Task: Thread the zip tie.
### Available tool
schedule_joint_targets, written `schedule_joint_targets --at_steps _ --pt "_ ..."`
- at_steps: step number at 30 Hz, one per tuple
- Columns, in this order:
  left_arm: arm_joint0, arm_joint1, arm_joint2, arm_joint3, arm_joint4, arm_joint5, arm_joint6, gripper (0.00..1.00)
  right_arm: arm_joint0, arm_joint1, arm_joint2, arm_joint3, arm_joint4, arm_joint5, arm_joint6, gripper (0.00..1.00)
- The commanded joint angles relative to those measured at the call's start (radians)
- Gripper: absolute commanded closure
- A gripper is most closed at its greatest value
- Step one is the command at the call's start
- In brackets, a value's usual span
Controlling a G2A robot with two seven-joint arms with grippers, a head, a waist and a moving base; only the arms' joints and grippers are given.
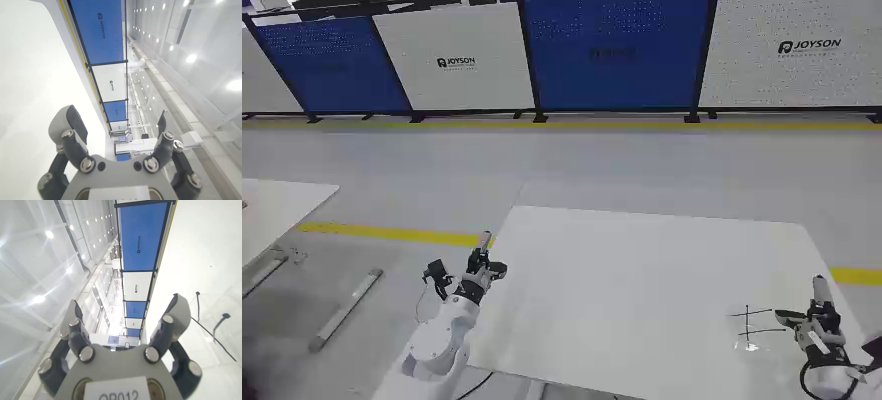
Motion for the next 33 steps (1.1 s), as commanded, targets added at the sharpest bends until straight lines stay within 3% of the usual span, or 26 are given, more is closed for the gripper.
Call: schedule_joint_targets --at_steps 1,2,3,4,5,6,7,8,9,10,11,12,13,17,23,33 --pt "0.0 0.0 0.0 0.0 0.0 0.0 0.0 0.0 0.0 0.0 0.0 0.0 0.0 0.0 0.0 0.22" --pt "0.0 0.0 0.0 0.0 0.0 0.0 0.0 0.0 0.0 0.0 0.0 0.0 0.0 0.0 0.0 0.22" --pt "0.0 0.0 0.0 0.0 0.0 0.0 0.0 0.22 0.0 0.0 0.0 0.0 0.0 0.0 0.0 0.22" --pt "0.0 0.0 0.0 0.0 0.0 0.0 0.0 0.22 0.0 0.0 0.0 0.0 0.0 0.0 0.0 0.22" --pt "0.0 0.0 0.0 0.0 0.0 0.0 0.0 0.0 0.0 0.0 0.0 0.0 0.0 0.0 0.0 0.22" --pt "0.0 0.0 0.0 0.0 0.0 0.0 0.0 0.0 0.0 0.0 0.0 0.0 0.0 0.0 0.0 0.0" --pt "0.0 0.0 0.0 0.0 0.0 0.0 0.0 0.22 0.0 0.0 0.0 0.0 0.0 0.0 0.0 0.0" --pt "0.0 0.0 0.0 0.0 0.0 0.0 0.0 0.0 0.0 0.0 0.0 0.0 0.0 0.0 0.0 0.22" --pt "0.0 0.0 0.0 0.0 0.0 0.0 0.0 0.0 0.0 0.0 0.0 0.0 0.0 0.0 0.0 0.0" --pt "0.0 0.0 0.0 0.0 0.0 0.0 0.0 0.0 0.0 0.0 0.0 0.0 0.0 0.0 0.0 0.0" --pt "0.0 0.0 0.0 0.0 0.0 0.0 0.0 0.0 0.0 0.0 0.0 0.0 0.0 0.0 0.0 0.22" --pt "0.0 0.0 0.0 0.0 0.0 0.0 0.0 0.22 0.0 0.0 0.0 0.0 0.0 0.0 0.0 0.22" --pt "0.0 0.0 0.0 0.0 0.0 0.0 0.0 0.0 0.001 0.001 0.003 -0.002 -0.01 -0.003 0.007 0.0" --pt "0.0 0.0 0.0 0.0 0.0 0.0 0.0 0.0 0.002 0.009 0.038 0.011 -0.048 -0.018 0.118 0.0" --pt "0.0 0.0 0.0 0.0 0.0 0.0 0.0 0.0 0.023 0.033 0.115 0.031 -0.106 0.006 0.421 0.0" --pt "0.0 0.0 0.0 0.0 0.0 0.0 0.0 0.0 0.031 0.035 0.129 0.038 -0.096 0.016 0.441 0.0"
